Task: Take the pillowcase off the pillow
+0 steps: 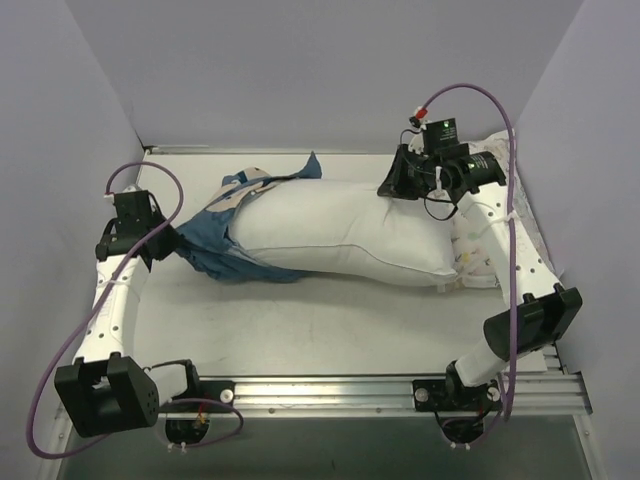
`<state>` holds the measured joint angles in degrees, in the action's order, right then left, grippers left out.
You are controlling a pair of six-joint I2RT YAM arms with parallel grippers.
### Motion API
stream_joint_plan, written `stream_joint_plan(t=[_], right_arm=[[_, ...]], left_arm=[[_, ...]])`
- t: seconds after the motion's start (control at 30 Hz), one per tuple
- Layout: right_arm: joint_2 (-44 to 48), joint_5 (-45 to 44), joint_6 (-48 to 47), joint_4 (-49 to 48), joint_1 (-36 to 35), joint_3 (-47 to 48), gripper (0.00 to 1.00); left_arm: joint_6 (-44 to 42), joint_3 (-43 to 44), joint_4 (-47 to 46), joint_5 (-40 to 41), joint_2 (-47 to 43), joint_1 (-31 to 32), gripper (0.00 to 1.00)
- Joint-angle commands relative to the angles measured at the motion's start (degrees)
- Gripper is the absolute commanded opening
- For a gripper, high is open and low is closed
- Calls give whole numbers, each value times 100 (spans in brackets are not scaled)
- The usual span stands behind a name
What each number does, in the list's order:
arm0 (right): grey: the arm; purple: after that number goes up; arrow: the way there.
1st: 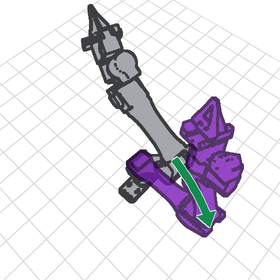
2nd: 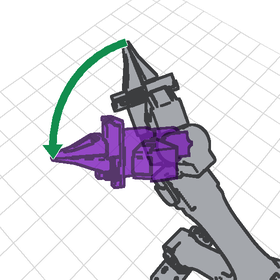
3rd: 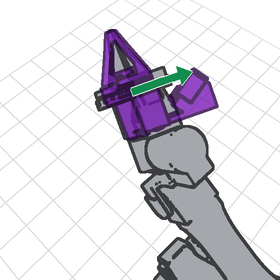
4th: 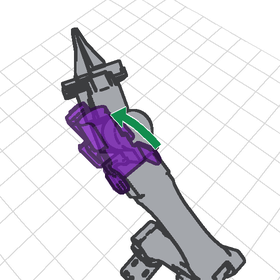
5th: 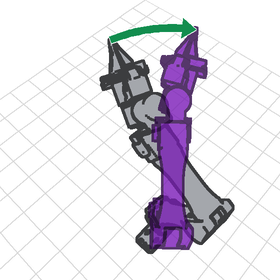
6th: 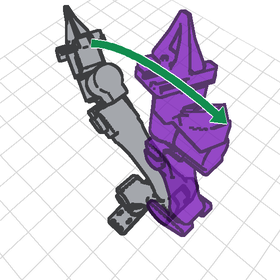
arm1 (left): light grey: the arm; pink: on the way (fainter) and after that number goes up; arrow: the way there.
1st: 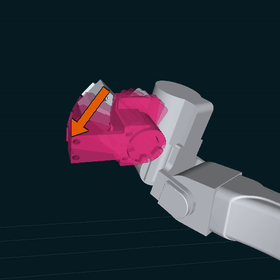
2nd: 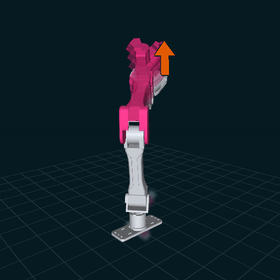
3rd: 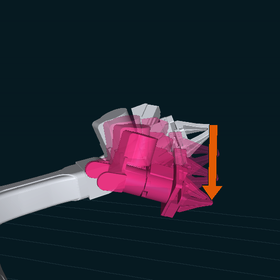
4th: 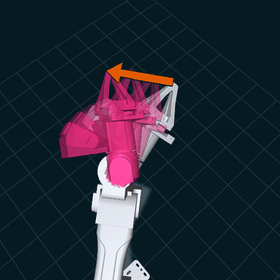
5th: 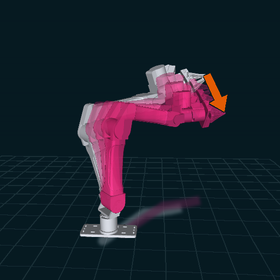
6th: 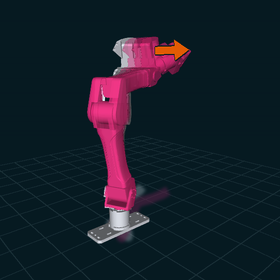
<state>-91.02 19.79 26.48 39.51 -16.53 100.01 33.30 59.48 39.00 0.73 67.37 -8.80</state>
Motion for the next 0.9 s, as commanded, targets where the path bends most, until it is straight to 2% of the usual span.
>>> stream_joint_plan(t=[0.0, 0.03, 0.07, 0.1, 0.13, 0.17, 0.23, 0.3, 0.37, 0.4, 0.53, 0.7, 0.87], right_arm=[[576, -1158, -924, -443, -726, -261, 11], [638, -1266, -1108, -644, -911, -576, 36], [760, -1406, -1188, -776, -1296, -718, 50], [814, -1660, -1293, -891, -1508, -867, 69], [858, -2193, -1555, -1083, -1711, -1069, 75], [928, -2312, -1671, -1172, -2113, -1175, 79], [998, -2505, -2039, -1540, -2510, -1482, 93], [1008, -2707, -2383, -1805, -3204, -1677, 100], [842, -3252, -2952, -2087, -3653, -1932, 100], [762, -3462, -3103, -2253, -4116, -2019, 100], [209, -4324, -3623, -2613, -4928, -2205, 100], [-1003, -5325, -4019, -2641, -5378, -1837, 100], [-2119, -6275, -3967, -2685, -5089, -1590, 100]], left_arm=[[-69, -7, -543, 981, -5, 289, 0], [-52, -33, -534, 1008, -5, 534, 0], [-60, -59, -569, 1043, -5, 676, 0], [-69, -86, -578, 1078, 4, 765, 0], [-52, -138, -569, 1087, 4, 826, 0], [-43, -182, -587, 1070, -22, 1036, 0], [-34, -305, -622, 1096, -84, 1212, 0], [-8, -367, -648, 1096, -102, 1301, 0], [-16, -402, -666, 1096, -102, 1371, 0], [-43, -394, -666, 1096, -93, 1389, 0], [-87, -394, -675, 1096, -84, 1416, 0], [-148, -297, -666, 1113, -75, 1425, 0], [-148, -52, -570, 1218, -67, 1416, 0]])
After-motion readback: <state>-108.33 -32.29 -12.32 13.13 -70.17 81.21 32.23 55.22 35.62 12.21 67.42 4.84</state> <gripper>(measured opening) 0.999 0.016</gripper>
